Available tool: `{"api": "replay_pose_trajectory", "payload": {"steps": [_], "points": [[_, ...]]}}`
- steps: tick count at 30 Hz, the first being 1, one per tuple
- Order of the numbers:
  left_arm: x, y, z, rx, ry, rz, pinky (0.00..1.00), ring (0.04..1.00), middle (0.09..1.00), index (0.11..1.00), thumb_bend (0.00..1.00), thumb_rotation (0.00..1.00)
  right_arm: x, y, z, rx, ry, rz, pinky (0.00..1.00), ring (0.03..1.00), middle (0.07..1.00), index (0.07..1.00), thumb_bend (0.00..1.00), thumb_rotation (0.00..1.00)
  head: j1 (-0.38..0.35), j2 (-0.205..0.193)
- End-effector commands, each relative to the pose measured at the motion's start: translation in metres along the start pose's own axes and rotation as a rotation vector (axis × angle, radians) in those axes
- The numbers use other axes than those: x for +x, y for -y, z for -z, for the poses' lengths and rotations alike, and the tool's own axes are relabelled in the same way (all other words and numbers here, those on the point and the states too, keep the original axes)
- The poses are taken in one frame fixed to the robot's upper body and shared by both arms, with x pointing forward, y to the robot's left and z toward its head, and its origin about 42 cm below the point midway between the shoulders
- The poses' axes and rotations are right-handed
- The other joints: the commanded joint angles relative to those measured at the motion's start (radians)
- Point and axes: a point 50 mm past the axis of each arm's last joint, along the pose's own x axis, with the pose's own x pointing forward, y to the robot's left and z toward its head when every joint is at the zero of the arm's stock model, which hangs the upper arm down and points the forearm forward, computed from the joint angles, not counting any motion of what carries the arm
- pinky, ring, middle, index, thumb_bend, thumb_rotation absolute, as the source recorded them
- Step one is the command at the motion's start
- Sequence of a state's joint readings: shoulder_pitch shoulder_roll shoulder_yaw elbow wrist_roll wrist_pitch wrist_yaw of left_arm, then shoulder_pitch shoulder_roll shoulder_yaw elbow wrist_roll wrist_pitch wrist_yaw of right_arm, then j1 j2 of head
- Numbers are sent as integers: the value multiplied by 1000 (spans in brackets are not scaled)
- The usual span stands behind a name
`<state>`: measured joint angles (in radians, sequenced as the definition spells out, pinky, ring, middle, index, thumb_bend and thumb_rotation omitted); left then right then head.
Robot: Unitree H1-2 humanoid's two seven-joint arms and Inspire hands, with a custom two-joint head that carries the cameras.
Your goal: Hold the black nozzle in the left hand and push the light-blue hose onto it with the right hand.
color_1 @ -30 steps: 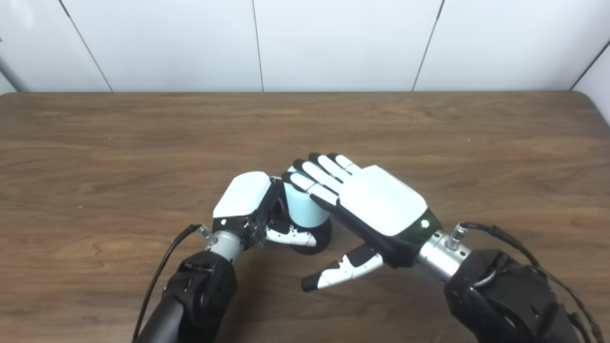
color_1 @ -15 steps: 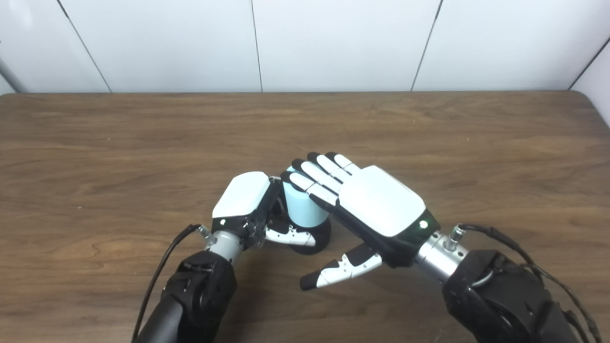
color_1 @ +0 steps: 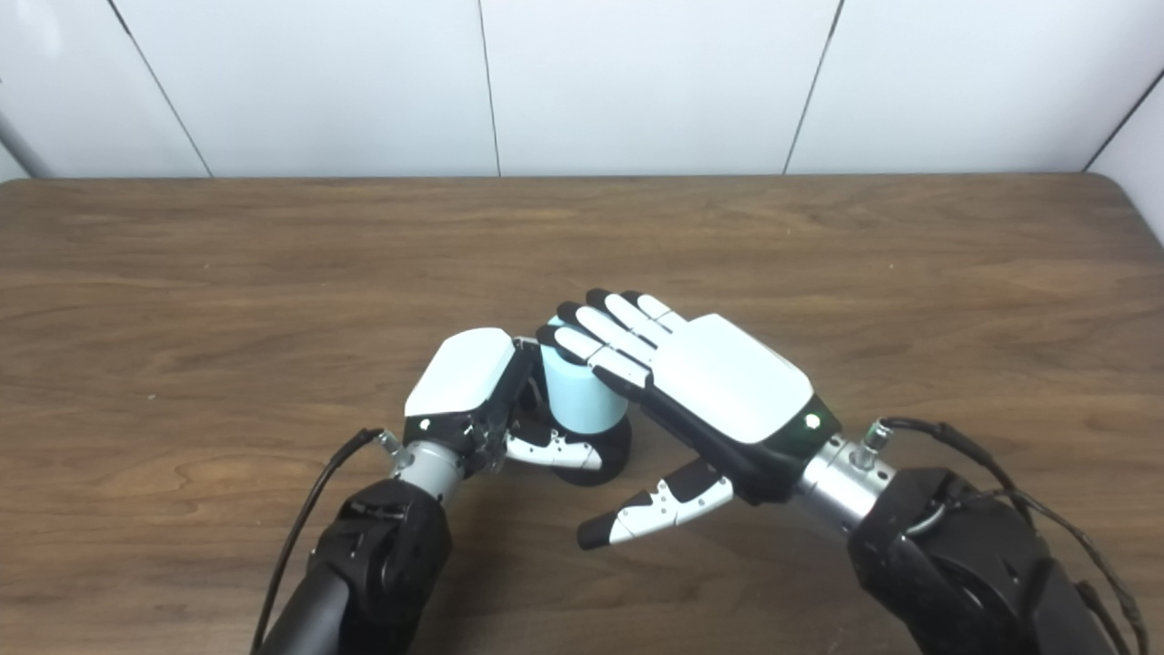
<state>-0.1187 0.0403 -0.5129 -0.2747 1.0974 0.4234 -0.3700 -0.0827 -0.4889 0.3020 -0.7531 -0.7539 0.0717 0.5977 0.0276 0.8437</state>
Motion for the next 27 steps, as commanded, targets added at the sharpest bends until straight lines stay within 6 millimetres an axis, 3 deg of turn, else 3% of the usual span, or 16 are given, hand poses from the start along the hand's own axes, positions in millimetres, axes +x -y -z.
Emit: {"api": "replay_pose_trajectory", "payload": {"steps": [1,9,16,27], "points": [[-10,31,16,-15,-88,176,509,519,532,456,497,0,-11,-34,20,46,-98,-253,1000,983,957,932,639,832,1,0],[-9,30,16,-11,-81,167,476,493,527,466,499,0,-22,-29,21,33,-113,-257,1000,988,961,935,633,822,-1,0],[-9,30,16,-11,-84,174,481,494,530,464,499,0,-28,-33,8,49,-90,-250,996,976,947,923,646,820,-6,1],[-11,30,16,-23,-77,176,485,491,532,462,498,0,-16,-32,-3,55,-60,-234,1000,984,958,939,636,826,-4,-2]]}}
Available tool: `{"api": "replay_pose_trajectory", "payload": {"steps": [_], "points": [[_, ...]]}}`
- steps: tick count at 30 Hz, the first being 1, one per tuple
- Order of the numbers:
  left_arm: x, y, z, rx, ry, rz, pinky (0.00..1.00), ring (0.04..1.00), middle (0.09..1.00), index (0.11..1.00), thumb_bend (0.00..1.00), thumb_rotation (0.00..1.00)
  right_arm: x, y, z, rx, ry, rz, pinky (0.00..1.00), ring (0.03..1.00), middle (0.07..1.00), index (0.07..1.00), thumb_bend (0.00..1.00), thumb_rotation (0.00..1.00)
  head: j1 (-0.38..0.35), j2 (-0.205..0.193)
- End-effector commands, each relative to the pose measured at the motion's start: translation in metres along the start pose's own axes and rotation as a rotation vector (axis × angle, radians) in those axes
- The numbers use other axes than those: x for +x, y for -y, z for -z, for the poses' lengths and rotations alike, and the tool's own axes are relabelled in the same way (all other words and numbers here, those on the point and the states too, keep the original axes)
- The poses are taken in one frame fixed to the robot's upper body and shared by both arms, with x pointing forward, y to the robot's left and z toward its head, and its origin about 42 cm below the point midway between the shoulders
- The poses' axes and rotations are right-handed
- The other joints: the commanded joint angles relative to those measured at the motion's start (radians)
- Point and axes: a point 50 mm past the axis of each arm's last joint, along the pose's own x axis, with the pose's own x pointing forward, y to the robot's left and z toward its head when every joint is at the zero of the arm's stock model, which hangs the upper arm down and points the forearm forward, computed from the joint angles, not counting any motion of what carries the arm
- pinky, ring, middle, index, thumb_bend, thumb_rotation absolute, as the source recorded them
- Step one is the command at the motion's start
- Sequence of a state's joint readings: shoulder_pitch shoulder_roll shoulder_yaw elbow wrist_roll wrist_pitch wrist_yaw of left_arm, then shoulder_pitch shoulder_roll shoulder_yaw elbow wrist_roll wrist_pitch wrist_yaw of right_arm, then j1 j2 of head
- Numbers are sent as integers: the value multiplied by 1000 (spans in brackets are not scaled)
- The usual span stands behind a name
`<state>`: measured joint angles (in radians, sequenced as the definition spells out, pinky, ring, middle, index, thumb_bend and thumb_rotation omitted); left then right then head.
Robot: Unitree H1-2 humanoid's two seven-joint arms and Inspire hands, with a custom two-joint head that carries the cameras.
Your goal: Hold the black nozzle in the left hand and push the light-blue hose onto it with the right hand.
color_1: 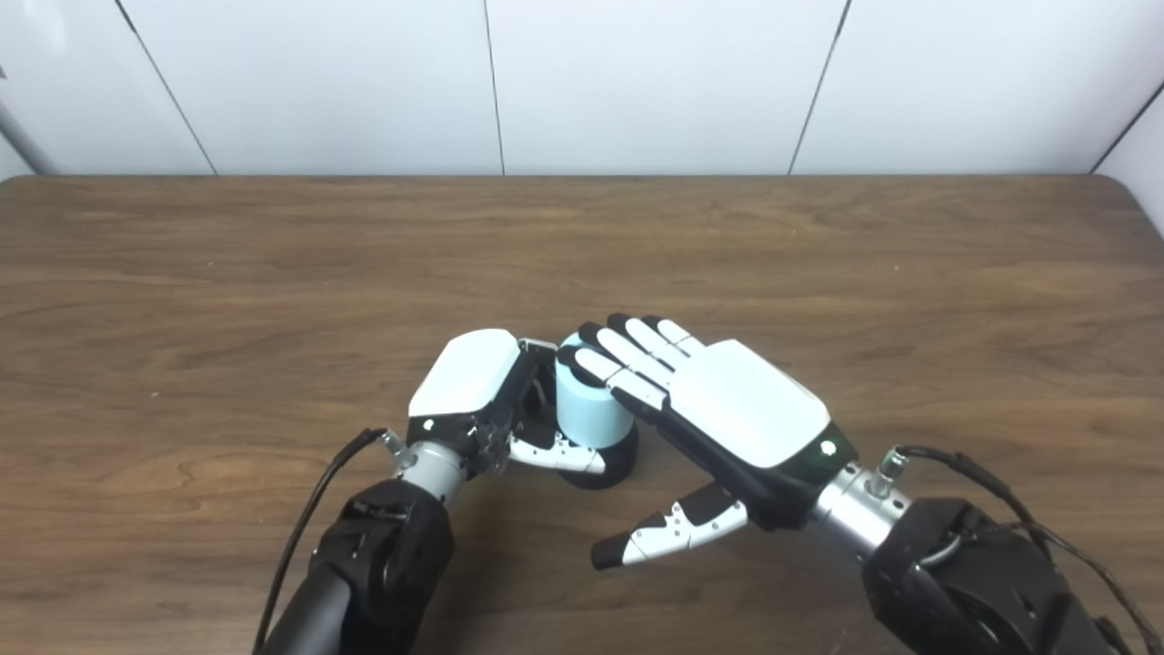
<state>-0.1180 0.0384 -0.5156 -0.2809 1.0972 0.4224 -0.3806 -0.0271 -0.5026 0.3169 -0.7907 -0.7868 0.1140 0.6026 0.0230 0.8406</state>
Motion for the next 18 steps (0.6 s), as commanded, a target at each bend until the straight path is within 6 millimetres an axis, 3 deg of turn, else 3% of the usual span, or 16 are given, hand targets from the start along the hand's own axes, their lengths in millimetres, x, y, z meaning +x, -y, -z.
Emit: {"api": "replay_pose_trajectory", "payload": {"steps": [1,10,18], "points": [[-10,30,18,-22,-84,169,488,492,533,462,498,0,0,-22,4,36,-16,-198,1000,985,959,938,633,827,1,2],[-10,30,18,-18,-85,168,488,504,532,457,498,0,17,17,3,14,15,-67,1000,1000,974,950,635,840,1,4],[-10,30,19,-17,-97,173,492,505,536,456,497,0,16,63,5,2,31,109,1000,1000,984,975,598,925,-1,7]]}}
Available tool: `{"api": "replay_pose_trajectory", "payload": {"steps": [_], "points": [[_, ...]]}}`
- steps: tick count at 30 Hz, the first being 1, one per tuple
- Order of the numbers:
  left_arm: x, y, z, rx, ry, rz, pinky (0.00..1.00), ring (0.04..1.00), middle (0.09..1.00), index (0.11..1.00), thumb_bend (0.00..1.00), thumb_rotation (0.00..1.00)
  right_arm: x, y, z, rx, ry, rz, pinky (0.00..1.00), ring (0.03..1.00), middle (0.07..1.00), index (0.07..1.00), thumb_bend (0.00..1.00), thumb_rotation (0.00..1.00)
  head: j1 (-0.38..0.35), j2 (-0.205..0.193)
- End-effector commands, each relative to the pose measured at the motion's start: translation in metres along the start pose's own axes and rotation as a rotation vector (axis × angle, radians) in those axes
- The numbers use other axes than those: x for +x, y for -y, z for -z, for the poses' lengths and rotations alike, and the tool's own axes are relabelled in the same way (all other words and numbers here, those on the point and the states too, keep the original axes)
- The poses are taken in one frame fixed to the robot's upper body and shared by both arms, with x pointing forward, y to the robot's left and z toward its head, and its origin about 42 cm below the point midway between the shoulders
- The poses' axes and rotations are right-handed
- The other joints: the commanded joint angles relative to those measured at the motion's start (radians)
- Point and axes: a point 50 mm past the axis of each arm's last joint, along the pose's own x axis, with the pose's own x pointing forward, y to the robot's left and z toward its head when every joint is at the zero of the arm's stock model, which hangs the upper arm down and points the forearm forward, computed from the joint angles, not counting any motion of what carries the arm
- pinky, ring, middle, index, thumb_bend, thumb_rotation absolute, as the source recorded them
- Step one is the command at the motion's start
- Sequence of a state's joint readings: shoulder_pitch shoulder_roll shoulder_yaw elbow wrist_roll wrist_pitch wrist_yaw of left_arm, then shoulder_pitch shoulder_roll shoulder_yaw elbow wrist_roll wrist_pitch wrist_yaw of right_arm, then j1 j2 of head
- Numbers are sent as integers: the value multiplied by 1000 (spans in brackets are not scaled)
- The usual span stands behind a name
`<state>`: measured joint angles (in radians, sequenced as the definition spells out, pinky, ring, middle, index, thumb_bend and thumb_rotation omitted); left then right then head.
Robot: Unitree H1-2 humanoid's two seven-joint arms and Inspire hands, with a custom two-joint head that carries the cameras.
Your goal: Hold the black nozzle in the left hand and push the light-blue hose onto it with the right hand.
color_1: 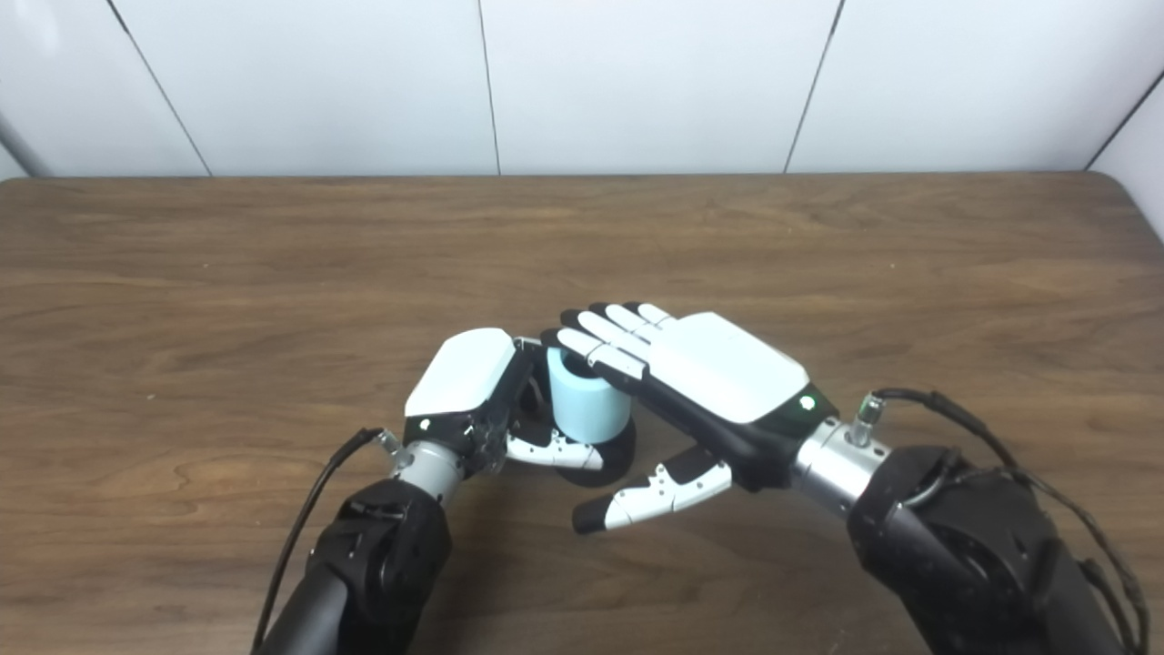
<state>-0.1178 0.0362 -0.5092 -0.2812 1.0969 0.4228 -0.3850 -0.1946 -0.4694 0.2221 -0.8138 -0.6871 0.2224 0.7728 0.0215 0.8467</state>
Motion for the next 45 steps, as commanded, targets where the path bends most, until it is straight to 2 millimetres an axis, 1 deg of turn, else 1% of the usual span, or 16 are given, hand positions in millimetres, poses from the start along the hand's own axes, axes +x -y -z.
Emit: {"api": "replay_pose_trajectory", "payload": {"steps": [1,5,9,22,24,26,27,28,30,31,32,34,37,41,43,45], "points": [[-10,30,18,-13,-93,172,490,503,536,457,497,0,-4,22,-4,-31,28,107,1000,1000,985,978,603,932,1,1],[-11,30,20,-13,-95,177,488,496,535,460,498,0,-8,32,3,6,-12,156,996,997,980,980,595,920,-2,3],[-12,30,20,-10,-96,176,503,505,535,459,498,0,-14,34,11,73,-49,188,987,983,971,974,590,893,-3,7],[-14,28,23,-14,-90,166,511,520,530,459,497,0,-23,23,26,187,-137,199,943,964,969,966,570,885,-7,12],[-14,27,23,-1,-80,153,493,502,524,467,499,0,-25,19,30,197,-157,196,939,959,967,963,564,882,-8,12],[-13,26,23,27,-63,143,548,494,541,454,498,0,-27,15,33,208,-175,193,927,955,964,963,561,880,-8,12],[-12,25,24,38,-58,134,577,588,555,458,505,0,-28,13,35,211,-182,190,923,954,964,964,559,880,-11,11],[-12,24,24,56,-52,120,581,614,551,465,510,0,-29,11,36,213,-188,187,919,954,964,964,556,877,-12,10],[-12,21,23,97,-38,100,587,640,642,489,519,42,-30,8,38,221,-199,183,918,951,962,964,549,869,-13,10],[-11,19,22,127,-30,93,591,660,675,593,691,63,-30,6,39,226,-205,183,915,952,960,963,550,859,-15,10],[-11,18,22,145,-25,89,610,687,707,665,795,107,-30,5,40,230,-210,183,910,952,958,962,548,850,-15,10],[-10,15,22,160,-11,78,670,740,761,751,909,174,-30,3,42,231,-217,185,897,949,954,959,544,843,-20,8],[-9,7,23,166,14,61,791,826,849,847,986,282,-28,-1,45,243,-225,183,893,950,957,961,539,841,-33,6],[-7,-6,26,144,26,44,908,895,910,929,1000,366,-26,-9,49,255,-243,170,877,950,961,965,543,851,-29,6],[-7,-14,28,141,22,41,976,926,938,974,1000,399,-25,-14,50,253,-260,158,888,949,963,971,551,883,-30,6],[-7,-21,32,142,24,46,994,940,959,994,1000,418,-26,-18,50,254,-272,150,904,950,964,974,554,902,-29,5]]}}
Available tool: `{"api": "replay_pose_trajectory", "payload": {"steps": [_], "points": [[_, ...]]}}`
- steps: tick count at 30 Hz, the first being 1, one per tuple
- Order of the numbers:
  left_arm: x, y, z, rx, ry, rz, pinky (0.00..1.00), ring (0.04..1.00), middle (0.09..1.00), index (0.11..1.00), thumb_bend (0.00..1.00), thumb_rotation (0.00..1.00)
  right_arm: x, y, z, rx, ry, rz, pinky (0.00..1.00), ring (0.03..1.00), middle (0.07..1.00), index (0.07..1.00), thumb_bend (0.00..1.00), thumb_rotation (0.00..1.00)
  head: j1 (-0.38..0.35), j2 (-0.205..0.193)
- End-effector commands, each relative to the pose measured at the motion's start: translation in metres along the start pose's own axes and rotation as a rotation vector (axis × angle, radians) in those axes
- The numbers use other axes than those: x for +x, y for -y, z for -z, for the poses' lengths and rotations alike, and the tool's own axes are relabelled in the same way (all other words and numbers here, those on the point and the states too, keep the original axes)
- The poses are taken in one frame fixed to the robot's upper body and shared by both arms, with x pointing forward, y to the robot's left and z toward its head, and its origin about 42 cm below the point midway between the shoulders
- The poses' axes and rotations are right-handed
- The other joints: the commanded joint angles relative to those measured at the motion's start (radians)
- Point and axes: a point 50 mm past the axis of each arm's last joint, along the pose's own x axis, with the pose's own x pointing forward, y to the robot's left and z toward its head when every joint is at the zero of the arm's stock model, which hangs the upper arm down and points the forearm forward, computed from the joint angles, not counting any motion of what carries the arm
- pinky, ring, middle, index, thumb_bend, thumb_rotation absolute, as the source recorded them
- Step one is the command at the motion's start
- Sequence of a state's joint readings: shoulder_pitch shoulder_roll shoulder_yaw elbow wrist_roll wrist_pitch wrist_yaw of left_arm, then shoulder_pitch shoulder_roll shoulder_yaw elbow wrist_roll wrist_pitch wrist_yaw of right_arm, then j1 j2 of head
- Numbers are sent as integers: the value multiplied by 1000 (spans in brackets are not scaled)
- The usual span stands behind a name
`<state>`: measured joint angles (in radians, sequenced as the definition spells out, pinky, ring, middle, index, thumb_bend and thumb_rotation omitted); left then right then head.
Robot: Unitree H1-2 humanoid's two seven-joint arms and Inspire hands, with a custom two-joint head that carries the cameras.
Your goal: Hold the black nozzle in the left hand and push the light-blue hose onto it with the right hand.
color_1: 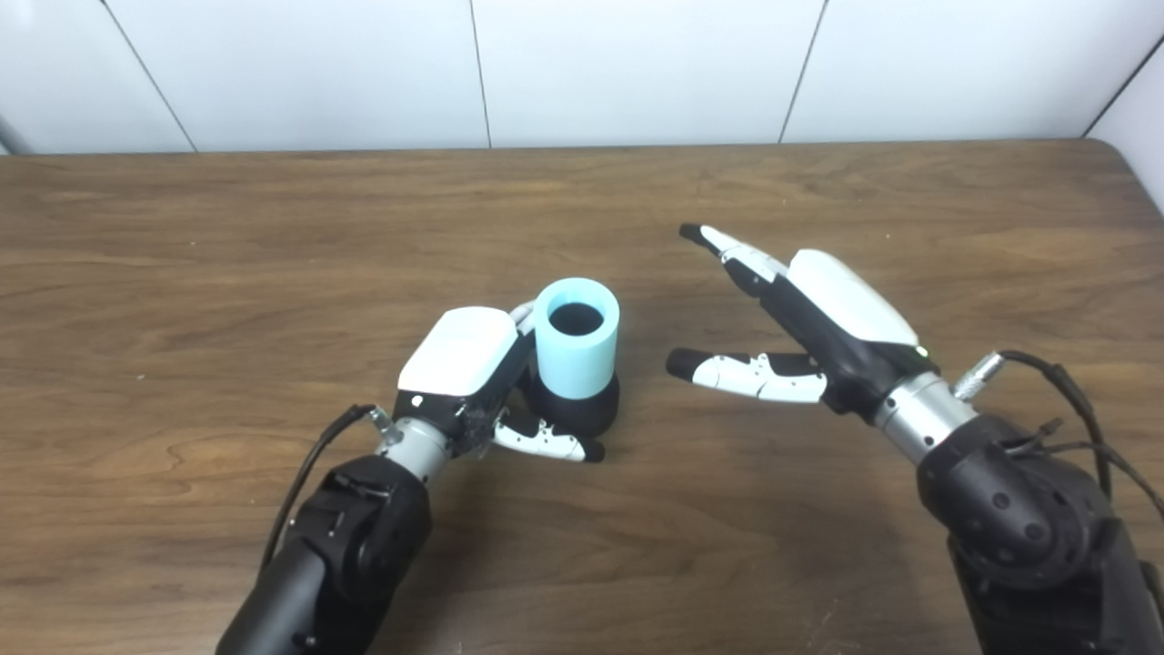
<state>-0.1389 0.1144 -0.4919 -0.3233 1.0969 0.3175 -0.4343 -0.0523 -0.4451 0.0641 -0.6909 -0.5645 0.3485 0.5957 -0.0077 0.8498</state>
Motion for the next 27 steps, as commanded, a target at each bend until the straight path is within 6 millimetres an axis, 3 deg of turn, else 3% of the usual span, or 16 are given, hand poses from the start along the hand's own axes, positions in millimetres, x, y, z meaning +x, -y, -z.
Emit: {"api": "replay_pose_trajectory", "payload": {"steps": [1,7,15,21,22,25,27], "points": [[-4,-4,23,31,-59,48,998,943,966,998,1000,421,-1,4,-2,-33,19,43,906,948,964,974,552,904,-1,2],[-8,-16,37,0,-51,73,1000,968,983,1000,1000,410,0,-4,3,-5,8,48,894,943,961,970,550,895,-8,2],[-17,-36,71,-254,-63,-55,1000,991,998,1000,1000,434,5,-16,15,76,-54,55,810,929,952,962,541,871,-17,-2],[-30,-56,99,-517,-49,-192,864,981,995,1000,1000,486,12,-31,24,173,-72,101,788,900,944,946,538,888,-30,-2],[-33,-59,103,-560,-44,-220,859,966,985,1000,960,498,13,-34,25,202,-78,116,784,890,941,944,530,890,-30,-3],[-41,-63,113,-679,-43,-316,893,922,938,968,813,414,18,-41,27,264,-108,159,712,838,907,934,531,862,-34,0],[-45,-61,118,-736,-57,-364,869,898,914,944,762,432,19,-45,26,278,-134,185,748,857,914,933,518,890,-38,-3]]}}
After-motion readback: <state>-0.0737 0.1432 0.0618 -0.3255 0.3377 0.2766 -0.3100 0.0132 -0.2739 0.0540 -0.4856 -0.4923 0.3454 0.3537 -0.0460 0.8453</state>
